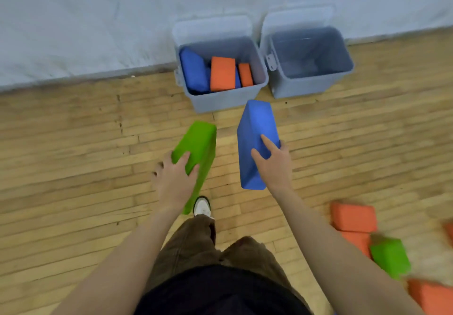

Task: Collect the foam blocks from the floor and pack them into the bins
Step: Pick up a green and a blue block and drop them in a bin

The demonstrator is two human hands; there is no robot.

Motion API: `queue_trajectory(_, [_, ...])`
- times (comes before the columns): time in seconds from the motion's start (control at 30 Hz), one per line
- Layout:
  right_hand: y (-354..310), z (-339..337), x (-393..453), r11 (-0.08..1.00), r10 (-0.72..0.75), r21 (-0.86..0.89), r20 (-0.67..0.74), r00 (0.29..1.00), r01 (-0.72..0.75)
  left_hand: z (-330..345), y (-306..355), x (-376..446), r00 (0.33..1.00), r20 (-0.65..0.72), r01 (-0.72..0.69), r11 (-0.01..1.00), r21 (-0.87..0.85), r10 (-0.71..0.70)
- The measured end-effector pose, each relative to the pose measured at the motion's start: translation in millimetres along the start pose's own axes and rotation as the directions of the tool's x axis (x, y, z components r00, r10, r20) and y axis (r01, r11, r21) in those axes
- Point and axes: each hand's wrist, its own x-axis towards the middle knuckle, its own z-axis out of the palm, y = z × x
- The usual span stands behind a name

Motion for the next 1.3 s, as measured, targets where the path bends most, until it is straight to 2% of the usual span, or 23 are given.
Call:
queue_trajectory(0.23, [-31.8, 9.2, 86.2, 0.999, 0.049, -0.001, -0.008, 0.999, -0.050, -51.5, 50.9, 119.8, 0.998, -0.027, -0.050, 0.999, 0.012, 0.050])
queue_trajectory(0.37, [-40.3, 6.3, 157.3, 0.992, 0.122, 0.000, -0.016, 0.992, -0.122, -56.8, 92.6, 197.8, 0.995, -0.063, -0.081, 0.997, 0.008, 0.081])
queue_trajectory(0.47, [-49.6, 6.6, 231.1, 0.993, 0.122, 0.004, 0.014, 0.992, -0.122, -49.2, 123.6, 261.5, 0.997, -0.060, -0.041, 0.999, -0.025, 0.039])
queue_trajectory(0.6, [-71.0, 10.2, 345.1, 0.999, 0.033, 0.007, 0.088, 0.996, -0.034, -38.0, 164.8, 349.1, 0.997, -0.050, 0.047, 0.994, -0.100, -0.052])
queue_trajectory(0.8, [-113.8, 16.3, 494.6, 0.980, -0.079, -0.164, 0.215, 0.973, 0.116, -19.5, 209.0, 461.7, 0.965, -0.020, 0.253, 0.949, -0.191, -0.261])
queue_trajectory(1.0, [-126.9, 75.7, 593.0, 0.921, -0.170, -0.294, 0.293, 0.941, 0.258, 33.2, 218.6, 556.0, 0.913, -0.014, 0.373, 0.846, -0.381, -0.409])
queue_trajectory(1.1, [-126.3, 106.7, 623.8, 0.894, -0.152, -0.356, 0.333, 0.930, 0.273, 61.9, 215.0, 589.7, 0.903, 0.040, 0.396, 0.790, -0.468, -0.428])
queue_trajectory(1.2, [-127.4, 120.2, 637.7, 0.863, -0.151, -0.389, 0.409, 0.900, 0.322, 75.9, 210.6, 603.1, 0.878, 0.116, 0.472, 0.799, -0.371, -0.465])
queue_trajectory(1.3, [-131.1, 110.9, 630.5, 0.881, -0.119, -0.365, 0.446, 0.887, 0.302, 67.2, 206.2, 591.3, 0.907, 0.073, 0.418, 0.863, -0.282, -0.416])
